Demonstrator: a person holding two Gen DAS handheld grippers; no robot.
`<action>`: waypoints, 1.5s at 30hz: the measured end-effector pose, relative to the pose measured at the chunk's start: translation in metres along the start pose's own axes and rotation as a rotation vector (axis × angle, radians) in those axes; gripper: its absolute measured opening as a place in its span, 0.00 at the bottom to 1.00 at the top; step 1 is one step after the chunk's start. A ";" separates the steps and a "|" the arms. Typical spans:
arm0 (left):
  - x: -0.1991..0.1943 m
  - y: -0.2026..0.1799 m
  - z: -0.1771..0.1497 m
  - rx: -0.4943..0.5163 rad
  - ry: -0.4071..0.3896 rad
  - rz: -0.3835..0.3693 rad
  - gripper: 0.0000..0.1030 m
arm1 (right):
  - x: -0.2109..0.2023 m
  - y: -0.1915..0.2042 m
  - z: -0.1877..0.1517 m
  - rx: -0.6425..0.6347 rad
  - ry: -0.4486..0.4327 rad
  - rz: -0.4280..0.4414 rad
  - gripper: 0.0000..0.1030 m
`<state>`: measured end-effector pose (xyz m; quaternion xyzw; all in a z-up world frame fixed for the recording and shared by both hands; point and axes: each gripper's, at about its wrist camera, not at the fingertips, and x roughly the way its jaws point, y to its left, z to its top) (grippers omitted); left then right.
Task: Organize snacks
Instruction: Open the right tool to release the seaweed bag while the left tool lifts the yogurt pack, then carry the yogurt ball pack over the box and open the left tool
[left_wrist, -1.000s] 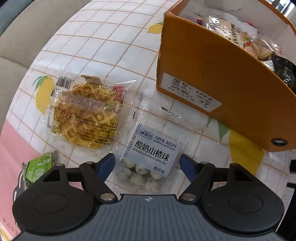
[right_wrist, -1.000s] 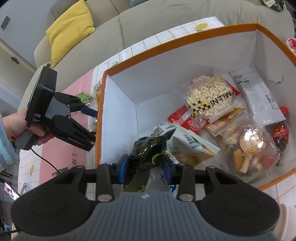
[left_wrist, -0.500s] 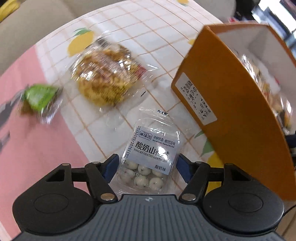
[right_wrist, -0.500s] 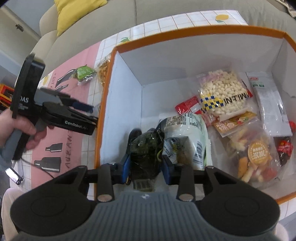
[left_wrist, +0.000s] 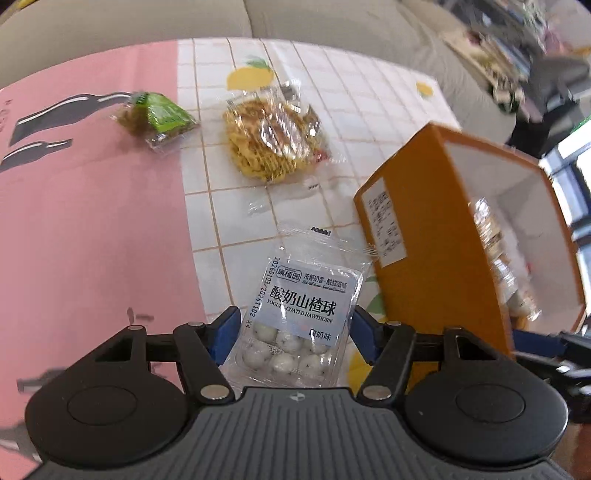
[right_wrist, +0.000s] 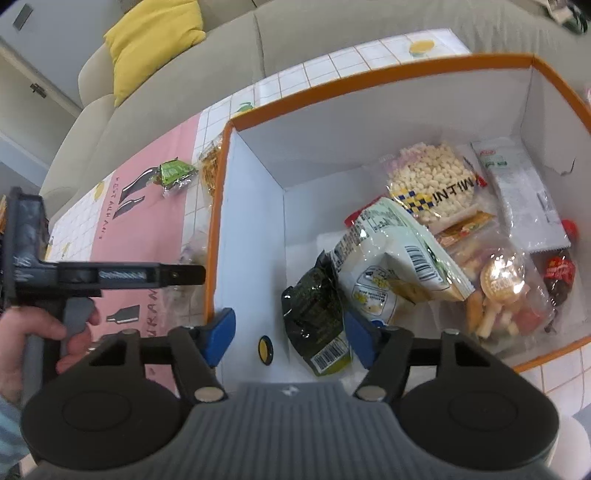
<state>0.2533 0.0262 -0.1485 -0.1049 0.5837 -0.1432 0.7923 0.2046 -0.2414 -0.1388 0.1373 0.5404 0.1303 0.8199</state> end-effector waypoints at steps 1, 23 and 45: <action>-0.005 -0.002 -0.002 -0.010 -0.016 -0.006 0.71 | -0.001 0.002 -0.001 -0.004 -0.012 -0.011 0.64; -0.071 -0.145 0.032 0.162 -0.163 -0.147 0.71 | -0.053 -0.005 0.003 -0.041 -0.213 -0.115 0.82; 0.019 -0.203 0.031 0.406 0.064 0.064 0.71 | -0.056 -0.033 -0.005 -0.026 -0.169 -0.237 0.83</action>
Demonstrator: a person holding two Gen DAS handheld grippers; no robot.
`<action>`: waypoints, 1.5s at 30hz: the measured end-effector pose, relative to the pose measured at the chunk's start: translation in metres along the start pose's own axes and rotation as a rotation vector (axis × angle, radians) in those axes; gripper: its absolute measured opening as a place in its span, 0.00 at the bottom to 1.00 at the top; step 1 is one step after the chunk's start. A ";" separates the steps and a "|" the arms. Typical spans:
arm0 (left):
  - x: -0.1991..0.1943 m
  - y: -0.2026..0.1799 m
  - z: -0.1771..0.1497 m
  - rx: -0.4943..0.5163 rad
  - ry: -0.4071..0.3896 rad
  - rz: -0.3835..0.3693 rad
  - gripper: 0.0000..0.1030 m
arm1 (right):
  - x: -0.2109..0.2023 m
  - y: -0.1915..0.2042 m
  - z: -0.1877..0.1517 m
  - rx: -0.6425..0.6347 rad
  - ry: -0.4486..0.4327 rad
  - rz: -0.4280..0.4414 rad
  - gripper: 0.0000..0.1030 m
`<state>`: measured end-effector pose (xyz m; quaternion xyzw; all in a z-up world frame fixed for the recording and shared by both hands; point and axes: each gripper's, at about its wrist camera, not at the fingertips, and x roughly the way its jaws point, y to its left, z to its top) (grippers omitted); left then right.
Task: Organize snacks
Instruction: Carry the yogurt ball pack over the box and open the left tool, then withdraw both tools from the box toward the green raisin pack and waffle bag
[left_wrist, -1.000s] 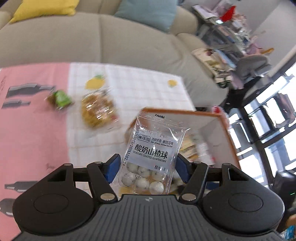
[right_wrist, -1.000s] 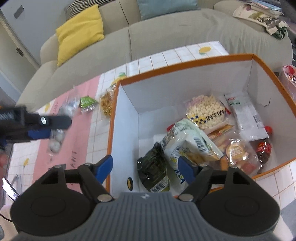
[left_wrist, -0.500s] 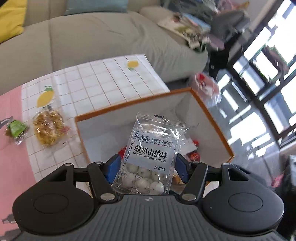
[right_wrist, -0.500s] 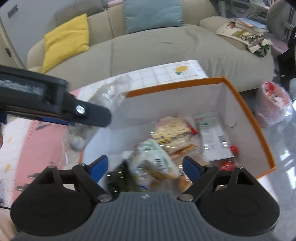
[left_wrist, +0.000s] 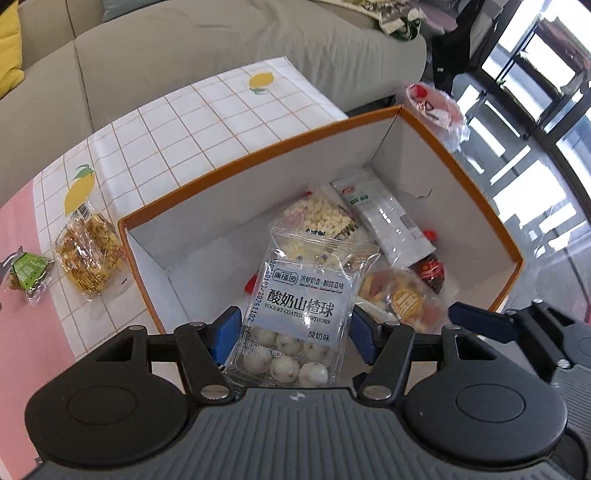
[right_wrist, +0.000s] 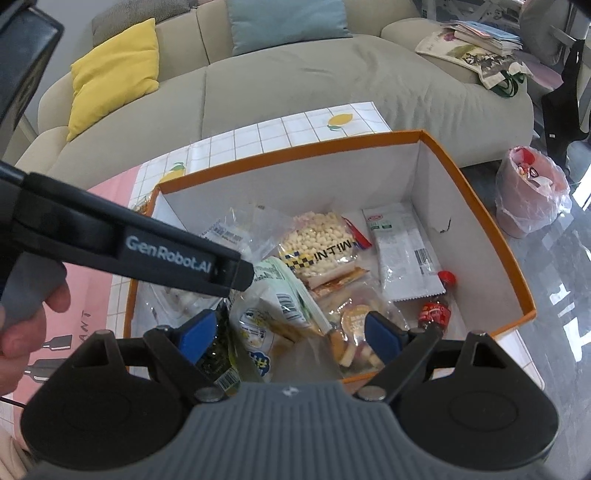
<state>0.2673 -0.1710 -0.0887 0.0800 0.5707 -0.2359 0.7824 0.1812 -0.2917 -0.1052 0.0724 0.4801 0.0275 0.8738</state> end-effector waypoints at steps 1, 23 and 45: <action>0.001 0.000 0.000 0.002 0.004 0.006 0.72 | 0.000 0.000 0.000 0.000 0.002 -0.002 0.83; -0.096 0.022 -0.037 -0.073 -0.327 -0.086 0.87 | -0.030 0.027 -0.011 -0.003 -0.130 -0.089 0.96; -0.150 0.097 -0.164 -0.079 -0.570 0.335 0.87 | -0.049 0.144 -0.038 -0.204 -0.268 0.063 0.97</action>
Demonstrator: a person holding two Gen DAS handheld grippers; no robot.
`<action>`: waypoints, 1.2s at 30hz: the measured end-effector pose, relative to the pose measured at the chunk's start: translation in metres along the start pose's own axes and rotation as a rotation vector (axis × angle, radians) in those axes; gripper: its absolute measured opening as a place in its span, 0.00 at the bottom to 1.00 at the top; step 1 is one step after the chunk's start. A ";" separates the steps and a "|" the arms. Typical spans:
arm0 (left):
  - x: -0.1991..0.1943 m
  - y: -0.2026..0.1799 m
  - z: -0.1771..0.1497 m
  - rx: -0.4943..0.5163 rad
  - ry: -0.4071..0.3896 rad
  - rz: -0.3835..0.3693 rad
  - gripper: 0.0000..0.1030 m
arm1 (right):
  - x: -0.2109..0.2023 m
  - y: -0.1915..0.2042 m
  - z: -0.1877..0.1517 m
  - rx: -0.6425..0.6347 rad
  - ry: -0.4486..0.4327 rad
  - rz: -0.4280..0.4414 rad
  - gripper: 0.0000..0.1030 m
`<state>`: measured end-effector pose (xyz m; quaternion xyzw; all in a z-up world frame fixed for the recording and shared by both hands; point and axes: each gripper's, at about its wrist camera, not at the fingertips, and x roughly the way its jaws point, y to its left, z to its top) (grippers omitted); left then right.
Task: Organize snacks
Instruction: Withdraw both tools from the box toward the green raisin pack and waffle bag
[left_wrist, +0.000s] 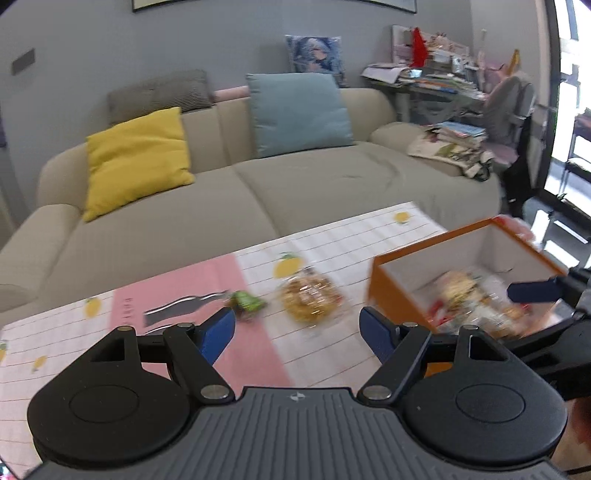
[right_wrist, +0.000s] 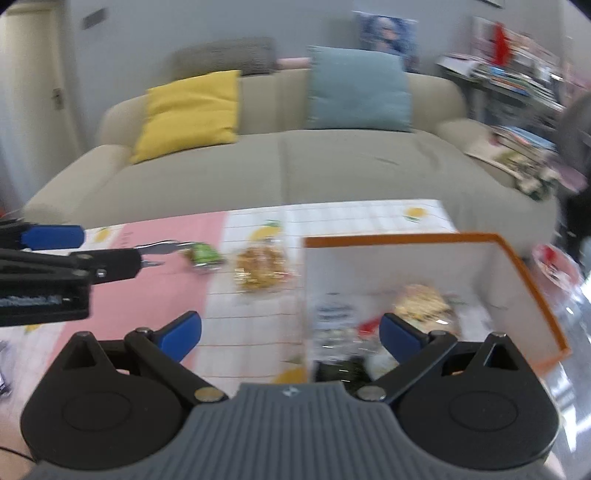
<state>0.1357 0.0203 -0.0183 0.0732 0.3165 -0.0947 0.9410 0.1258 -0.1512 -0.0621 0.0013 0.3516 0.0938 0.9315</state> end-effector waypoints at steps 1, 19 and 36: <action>0.000 0.005 -0.004 -0.003 0.008 0.012 0.87 | 0.003 0.006 0.000 -0.005 0.005 0.000 0.97; 0.063 0.082 -0.016 -0.065 0.122 -0.023 0.86 | 0.089 0.055 0.024 -0.147 0.055 0.058 0.85; 0.163 0.109 0.014 0.089 0.202 -0.198 0.86 | 0.203 0.055 0.073 -0.348 0.238 0.105 0.76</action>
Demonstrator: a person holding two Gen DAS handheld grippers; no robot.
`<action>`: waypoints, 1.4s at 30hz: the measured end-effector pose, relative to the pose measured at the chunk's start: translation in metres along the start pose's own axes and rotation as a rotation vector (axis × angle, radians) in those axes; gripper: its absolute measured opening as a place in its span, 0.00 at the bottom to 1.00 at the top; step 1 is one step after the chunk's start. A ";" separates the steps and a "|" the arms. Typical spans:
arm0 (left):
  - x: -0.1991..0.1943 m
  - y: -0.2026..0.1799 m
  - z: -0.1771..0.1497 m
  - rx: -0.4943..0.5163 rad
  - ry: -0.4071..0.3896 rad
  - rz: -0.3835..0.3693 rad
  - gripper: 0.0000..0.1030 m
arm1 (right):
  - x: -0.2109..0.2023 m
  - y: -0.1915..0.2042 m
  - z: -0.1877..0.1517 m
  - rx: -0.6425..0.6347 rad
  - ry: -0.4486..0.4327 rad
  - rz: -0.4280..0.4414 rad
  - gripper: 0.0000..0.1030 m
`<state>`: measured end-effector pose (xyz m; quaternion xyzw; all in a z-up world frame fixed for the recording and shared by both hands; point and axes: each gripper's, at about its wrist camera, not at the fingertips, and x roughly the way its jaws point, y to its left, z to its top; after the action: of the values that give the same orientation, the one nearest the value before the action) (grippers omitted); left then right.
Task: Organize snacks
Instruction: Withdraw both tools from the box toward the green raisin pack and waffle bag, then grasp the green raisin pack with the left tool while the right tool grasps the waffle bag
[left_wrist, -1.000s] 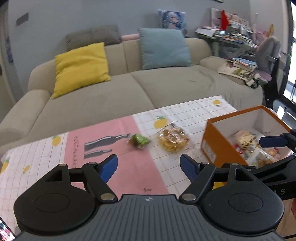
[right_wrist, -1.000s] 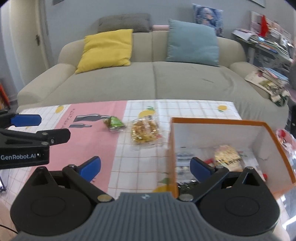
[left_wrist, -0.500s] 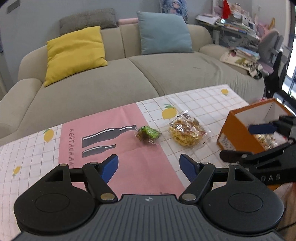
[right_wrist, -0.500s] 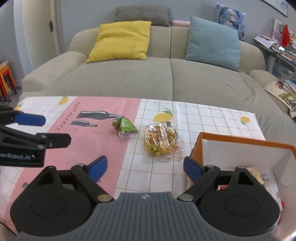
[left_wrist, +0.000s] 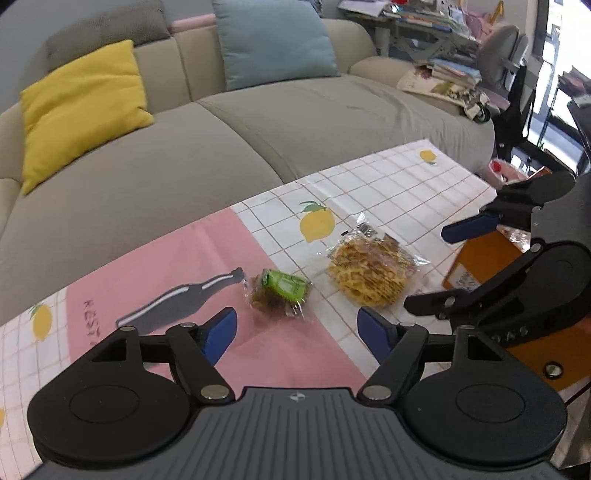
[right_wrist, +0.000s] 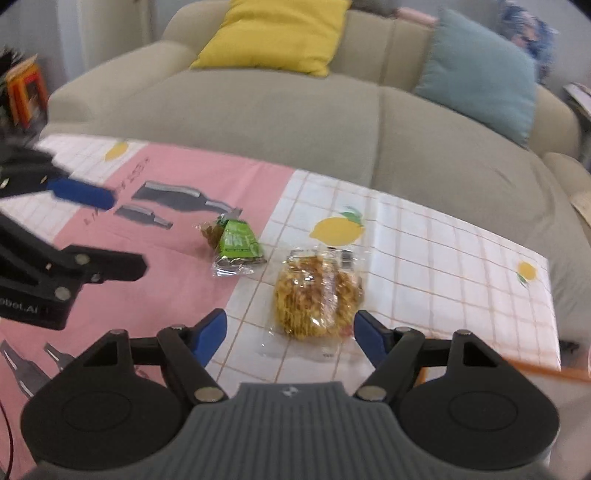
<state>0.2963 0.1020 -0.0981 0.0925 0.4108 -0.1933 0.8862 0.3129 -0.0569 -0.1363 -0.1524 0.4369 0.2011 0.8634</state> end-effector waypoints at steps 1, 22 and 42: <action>0.008 0.002 0.004 0.018 0.009 0.001 0.86 | 0.007 0.000 0.004 -0.014 0.014 -0.001 0.80; 0.127 0.014 0.027 0.140 0.176 0.008 0.82 | 0.109 -0.022 0.027 0.040 0.261 -0.081 0.94; 0.073 0.015 -0.014 -0.235 0.250 0.092 0.49 | 0.088 0.005 0.000 0.064 0.234 -0.028 0.69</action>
<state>0.3359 0.1001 -0.1628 0.0299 0.5328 -0.0902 0.8409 0.3581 -0.0331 -0.2086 -0.1532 0.5389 0.1559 0.8135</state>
